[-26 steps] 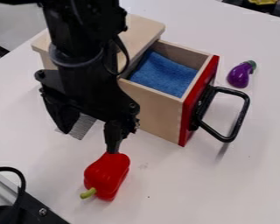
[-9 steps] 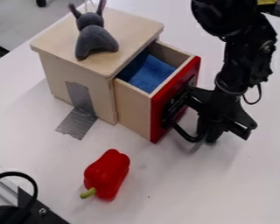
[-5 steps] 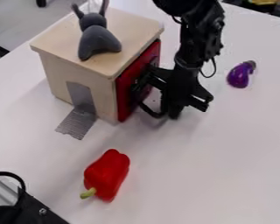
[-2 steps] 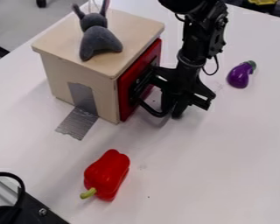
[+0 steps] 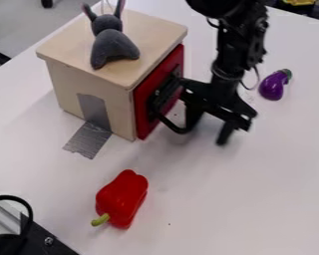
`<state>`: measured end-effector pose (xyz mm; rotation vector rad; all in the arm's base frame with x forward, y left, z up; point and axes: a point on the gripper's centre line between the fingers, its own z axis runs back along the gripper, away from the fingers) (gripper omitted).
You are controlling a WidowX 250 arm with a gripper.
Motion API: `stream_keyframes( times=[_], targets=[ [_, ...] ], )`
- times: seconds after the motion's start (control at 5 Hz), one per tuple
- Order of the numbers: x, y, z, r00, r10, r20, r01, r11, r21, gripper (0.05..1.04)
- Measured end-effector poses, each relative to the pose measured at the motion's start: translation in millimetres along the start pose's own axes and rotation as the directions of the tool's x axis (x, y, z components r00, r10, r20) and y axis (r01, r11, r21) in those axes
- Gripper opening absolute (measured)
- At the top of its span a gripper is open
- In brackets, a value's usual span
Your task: Close and open the drawer
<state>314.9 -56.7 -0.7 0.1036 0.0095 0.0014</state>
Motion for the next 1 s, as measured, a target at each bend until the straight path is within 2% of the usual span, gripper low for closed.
stream_keyframes(
  times=[0.2,0.4,0.6,1.0],
  targets=[
    [-2.4,-35.2,16.9,0.996,-0.088,0.026,0.089,0.996,-0.021,1.003],
    [3.6,-43.9,55.8,0.988,-0.101,0.118,0.105,0.994,-0.028,0.999],
    [-2.9,-38.3,77.1,0.985,-0.072,0.156,0.077,0.997,-0.027,0.999],
    [-24.4,-31.6,91.9,0.984,-0.024,0.177,0.039,0.996,-0.079,0.999]
  ],
)
